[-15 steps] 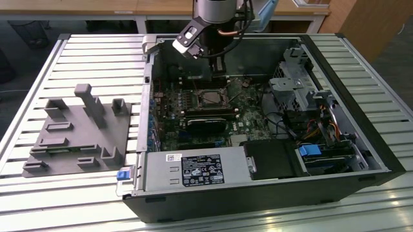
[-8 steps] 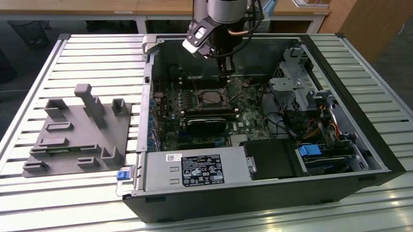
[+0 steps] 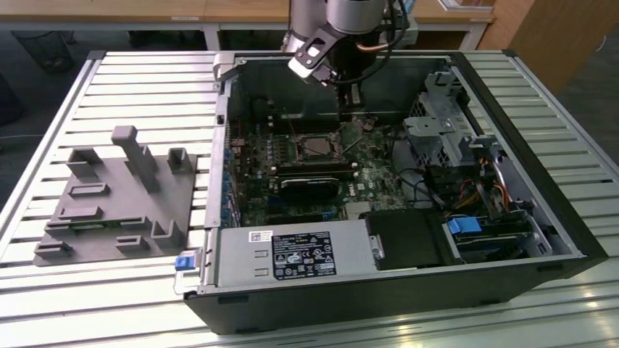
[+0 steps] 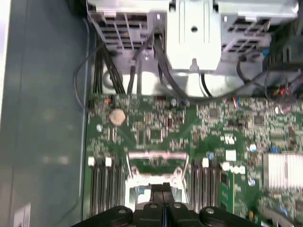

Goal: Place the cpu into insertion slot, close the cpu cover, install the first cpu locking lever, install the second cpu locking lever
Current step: 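Close the cpu cover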

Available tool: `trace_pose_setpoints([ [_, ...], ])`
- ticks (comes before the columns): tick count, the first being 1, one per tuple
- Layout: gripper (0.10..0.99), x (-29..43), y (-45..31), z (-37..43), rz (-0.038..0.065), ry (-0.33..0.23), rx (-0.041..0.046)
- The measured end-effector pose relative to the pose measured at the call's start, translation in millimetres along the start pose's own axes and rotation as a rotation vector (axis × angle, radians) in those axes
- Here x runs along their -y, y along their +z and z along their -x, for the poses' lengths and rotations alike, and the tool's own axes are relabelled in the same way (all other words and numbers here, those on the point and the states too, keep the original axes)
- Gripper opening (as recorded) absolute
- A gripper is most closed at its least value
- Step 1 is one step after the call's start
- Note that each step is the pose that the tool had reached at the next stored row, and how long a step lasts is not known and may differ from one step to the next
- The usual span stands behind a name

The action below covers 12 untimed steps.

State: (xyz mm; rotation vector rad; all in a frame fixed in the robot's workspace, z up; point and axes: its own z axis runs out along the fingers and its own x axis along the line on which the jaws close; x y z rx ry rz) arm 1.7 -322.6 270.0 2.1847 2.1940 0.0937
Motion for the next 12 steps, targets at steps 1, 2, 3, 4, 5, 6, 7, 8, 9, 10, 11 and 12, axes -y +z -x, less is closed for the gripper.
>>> trace_pose_setpoints([
  [1,0.106,-3.7,0.4,-0.4,0.0,0.0,0.0],
  [2,0.106,-7.2,0.8,-0.7,0.0,0.0,-0.0001],
  [3,0.106,-10.2,1.3,-0.9,0.0,0.0,-0.0002],
  [4,0.106,-12.8,1.8,-0.9,0.0,0.0,-0.0001],
  [5,0.106,-15.8,2.6,-0.9,-0.002,0.0,0.0002],
  [6,0.106,-18.9,3.5,-0.9,-0.005,0.0,0.0],
  [7,0.106,-21.5,4.6,-0.9,-0.008,-0.001,-0.0002],
  [8,0.106,-23.5,5.4,-0.8,-0.01,-0.001,-0.0003],
  [9,0.106,-24.6,5.9,-0.8,-0.01,-0.001,-0.0002],
  [10,0.106,-25.2,6.2,-0.8,-0.011,-0.001,-0.0001],
  [11,0.106,-26.1,6.4,-0.8,-0.012,-0.001,0.0],
  [12,0.106,-27.3,6.8,-1.0,-0.012,-0.001,0.0],
])
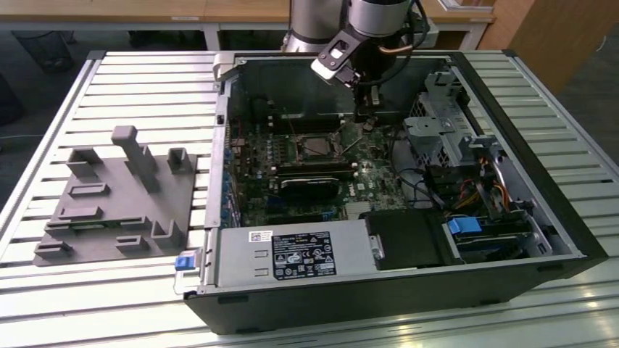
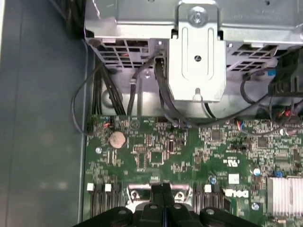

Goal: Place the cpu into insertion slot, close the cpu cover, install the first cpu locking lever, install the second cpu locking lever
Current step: 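Close the cpu cover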

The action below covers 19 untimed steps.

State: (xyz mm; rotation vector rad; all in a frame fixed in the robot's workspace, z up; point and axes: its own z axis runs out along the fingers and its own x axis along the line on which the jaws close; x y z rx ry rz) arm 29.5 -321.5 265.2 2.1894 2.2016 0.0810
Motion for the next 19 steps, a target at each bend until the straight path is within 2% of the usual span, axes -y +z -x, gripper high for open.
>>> trace_pose_setpoints([
  [7,0.106,-14.5,3.4,-1.8,-0.004,0.0,-0.0001],
  [15,0.106,-25.0,8.2,-3.1,-0.014,0.0,-0.0002],
  [19,0.106,-27.9,12.9,-3.9,-0.023,0.0,-0.0002],
])
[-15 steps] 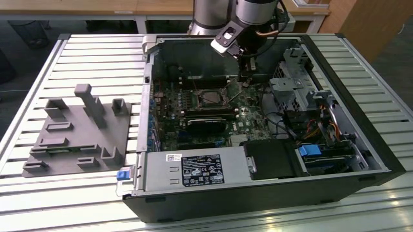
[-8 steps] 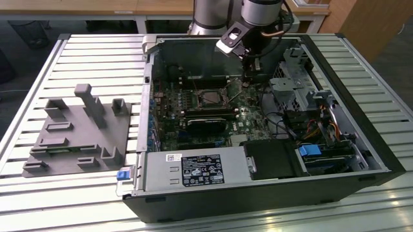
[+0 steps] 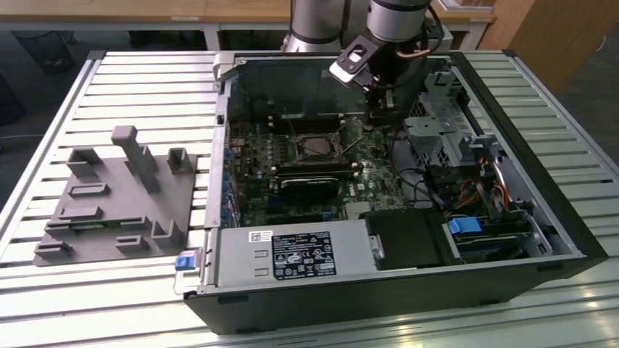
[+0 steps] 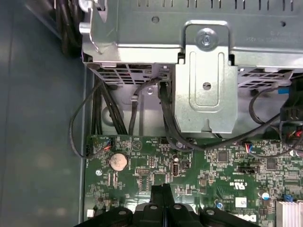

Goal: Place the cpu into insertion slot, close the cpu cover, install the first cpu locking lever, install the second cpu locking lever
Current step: 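Close the cpu cover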

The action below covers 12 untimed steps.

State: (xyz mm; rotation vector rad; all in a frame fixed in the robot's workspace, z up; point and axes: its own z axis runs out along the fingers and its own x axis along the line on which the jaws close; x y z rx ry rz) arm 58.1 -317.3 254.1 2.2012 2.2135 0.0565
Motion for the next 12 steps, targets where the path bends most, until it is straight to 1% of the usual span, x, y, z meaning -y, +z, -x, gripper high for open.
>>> trace_pose_setpoints([
  [3,0.106,-1.3,4.5,-0.5,-0.009,0.0,-0.0001],
  [6,0.106,-0.6,7.1,-0.4,-0.011,0.0,-0.0004],
  [8,0.106,2.8,7.4,-0.5,-0.011,0.0,-0.0003],
  [12,0.106,13.5,7.4,-0.5,-0.011,0.0,-0.0004],
])
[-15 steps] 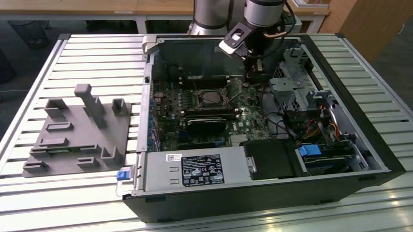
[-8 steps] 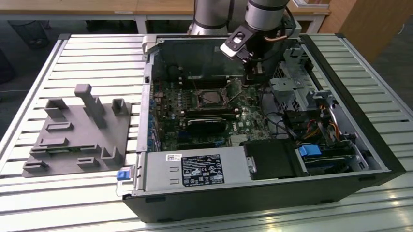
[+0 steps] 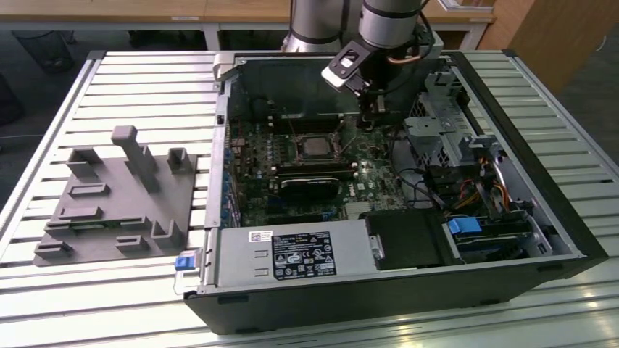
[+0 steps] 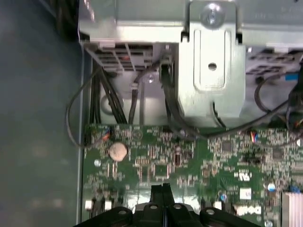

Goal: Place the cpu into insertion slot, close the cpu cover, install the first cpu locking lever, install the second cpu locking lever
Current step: 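Close the cpu cover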

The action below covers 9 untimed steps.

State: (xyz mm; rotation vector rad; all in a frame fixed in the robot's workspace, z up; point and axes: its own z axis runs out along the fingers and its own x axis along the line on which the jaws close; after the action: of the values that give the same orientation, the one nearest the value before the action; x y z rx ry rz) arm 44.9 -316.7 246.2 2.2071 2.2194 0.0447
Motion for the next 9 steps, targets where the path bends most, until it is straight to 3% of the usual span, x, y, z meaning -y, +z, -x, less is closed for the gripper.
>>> trace_pose_setpoints([
  [9,0.106,23.2,1.0,-0.1,0.0,0.0,-0.0001],
])
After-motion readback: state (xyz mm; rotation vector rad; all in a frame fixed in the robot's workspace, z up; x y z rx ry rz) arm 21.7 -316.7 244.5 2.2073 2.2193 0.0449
